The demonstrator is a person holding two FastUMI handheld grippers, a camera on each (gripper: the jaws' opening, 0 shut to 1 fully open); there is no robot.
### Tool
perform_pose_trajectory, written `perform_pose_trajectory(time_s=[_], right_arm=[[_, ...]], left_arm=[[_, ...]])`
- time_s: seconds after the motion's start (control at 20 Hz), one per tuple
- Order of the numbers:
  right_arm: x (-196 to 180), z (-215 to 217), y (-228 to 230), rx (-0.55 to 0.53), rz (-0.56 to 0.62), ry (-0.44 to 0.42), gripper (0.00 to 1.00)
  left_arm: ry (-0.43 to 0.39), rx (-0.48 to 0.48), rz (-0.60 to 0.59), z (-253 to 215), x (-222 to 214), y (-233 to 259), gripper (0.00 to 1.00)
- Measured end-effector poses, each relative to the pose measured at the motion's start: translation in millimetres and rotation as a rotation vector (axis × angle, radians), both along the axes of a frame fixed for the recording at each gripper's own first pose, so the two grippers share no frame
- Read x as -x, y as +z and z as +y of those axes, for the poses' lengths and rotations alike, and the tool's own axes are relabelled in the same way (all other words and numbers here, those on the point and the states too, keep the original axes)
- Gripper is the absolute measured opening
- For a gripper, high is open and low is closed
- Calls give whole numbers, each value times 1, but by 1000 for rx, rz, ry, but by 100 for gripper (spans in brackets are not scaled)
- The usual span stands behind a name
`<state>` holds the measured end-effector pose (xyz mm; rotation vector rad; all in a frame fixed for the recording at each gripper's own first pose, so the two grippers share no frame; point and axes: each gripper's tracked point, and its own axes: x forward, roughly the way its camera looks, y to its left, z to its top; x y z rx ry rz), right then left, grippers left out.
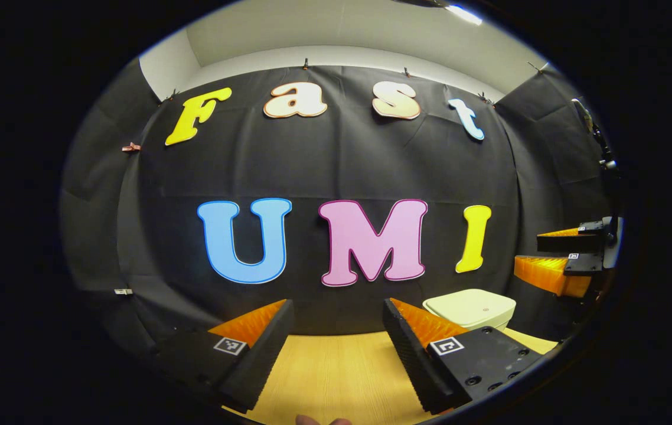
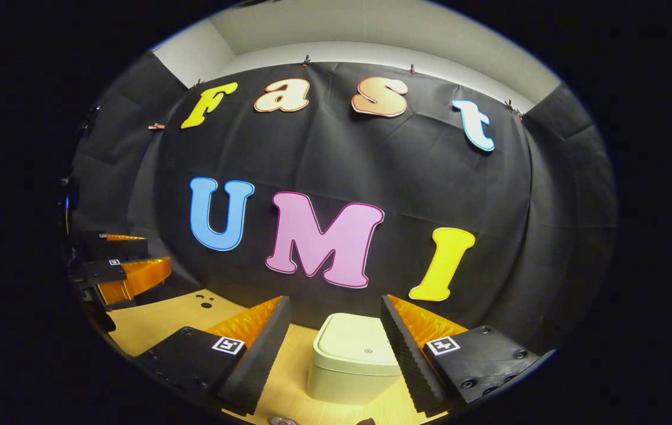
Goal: Press the lid of the desktop garbage bin to open it, pick up the crumpled paper on the desktop and throw it into the bin, then pick up the pop can on the desktop and drop it into the bin, and finally close the garbage bin lid.
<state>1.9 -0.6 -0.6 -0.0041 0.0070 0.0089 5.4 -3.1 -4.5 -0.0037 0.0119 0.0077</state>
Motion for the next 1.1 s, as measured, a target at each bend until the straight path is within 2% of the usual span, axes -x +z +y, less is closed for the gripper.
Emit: perform_pose_trajectory(time_s=[0.35, 0.4, 0.45, 0.55, 0.7, 0.85, 0.95, 1.0, 1.1], right_arm=[[0, 0, 1, -3, 7, 2, 94], [0, 0, 2, -5, 6, 4, 92], [-1, 0, 1, -4, 12, 2, 84], [1, 1, -2, -7, 20, 3, 76], [-1, 4, -4, -6, 34, 14, 54], [0, 3, 1, -25, 10, 17, 13], [0, 6, 0, -54, 11, 39, 5], [1, 12, -5, -83, 35, 71, 5], [-3, 2, -10, -99, 70, 57, 7]], left_arm=[[0, 2, 2, 2, -1, 0, 97], [1, 3, 1, 2, -1, -2, 97], [1, 5, 1, 3, -1, -1, 97], [0, 10, 2, 3, -1, -2, 97], [1, 17, 3, 4, -1, -3, 97], [2, 17, -1, 4, -1, -3, 97], [5, 22, 2, 5, -1, -5, 97], [6, 24, 3, 5, -1, -5, 97], [9, 26, 5, 6, -1, -6, 96]])
